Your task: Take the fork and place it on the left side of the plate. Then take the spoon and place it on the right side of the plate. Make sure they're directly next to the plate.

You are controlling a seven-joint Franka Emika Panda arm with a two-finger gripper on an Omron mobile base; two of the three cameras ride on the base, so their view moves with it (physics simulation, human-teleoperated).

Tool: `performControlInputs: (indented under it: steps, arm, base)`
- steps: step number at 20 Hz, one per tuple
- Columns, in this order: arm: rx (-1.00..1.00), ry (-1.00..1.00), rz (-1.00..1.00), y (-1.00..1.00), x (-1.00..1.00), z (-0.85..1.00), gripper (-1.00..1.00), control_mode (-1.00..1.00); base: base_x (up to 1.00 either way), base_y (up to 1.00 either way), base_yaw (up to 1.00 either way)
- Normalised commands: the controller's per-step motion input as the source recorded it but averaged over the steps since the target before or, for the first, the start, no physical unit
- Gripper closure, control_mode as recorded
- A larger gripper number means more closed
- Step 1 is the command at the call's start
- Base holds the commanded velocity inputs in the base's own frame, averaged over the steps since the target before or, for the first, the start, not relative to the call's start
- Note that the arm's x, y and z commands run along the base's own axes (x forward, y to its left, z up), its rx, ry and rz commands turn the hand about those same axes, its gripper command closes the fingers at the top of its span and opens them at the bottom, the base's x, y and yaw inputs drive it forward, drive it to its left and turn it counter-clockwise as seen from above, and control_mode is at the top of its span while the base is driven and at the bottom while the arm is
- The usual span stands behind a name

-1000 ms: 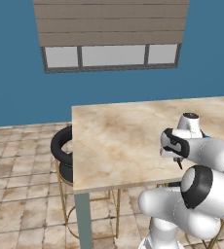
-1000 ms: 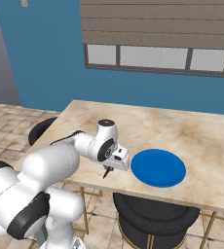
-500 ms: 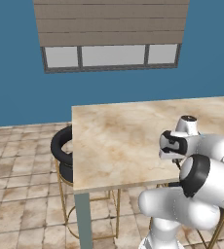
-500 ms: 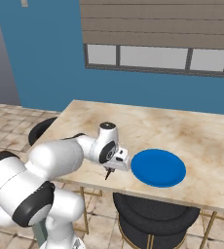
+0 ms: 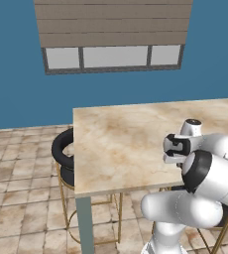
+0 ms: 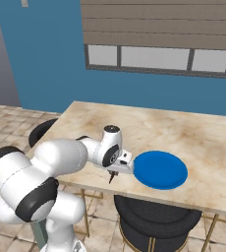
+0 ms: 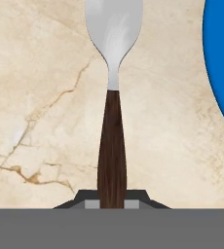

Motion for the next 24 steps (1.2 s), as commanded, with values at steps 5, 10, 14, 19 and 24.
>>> performControlInputs:
  steps: [5, 10, 14, 19, 24]
  arm:
    - [0.00, 0.00, 0.00, 0.00, 0.09, -0.09, 1.00, -1.00]
    - [0.00, 0.00, 0.00, 0.00, 0.13, -0.12, 1.00, -1.00]
    - [0.00, -0.01, 0.00, 0.00, 0.22, -0.11, 1.00, -1.00]
    - [0.00, -0.02, 0.00, -0.06, 0.14, -0.08, 1.00, -1.00]
    - [0.00, -0.04, 0.00, -0.09, 0.14, -0.08, 1.00, -1.00]
  base:
    - [0.00, 0.00, 0.00]
    - [0.00, 0.00, 0.00]
    - [0.00, 0.00, 0.00]
    - [0.00, 0.00, 0.00]
    - [0.00, 0.00, 0.00]
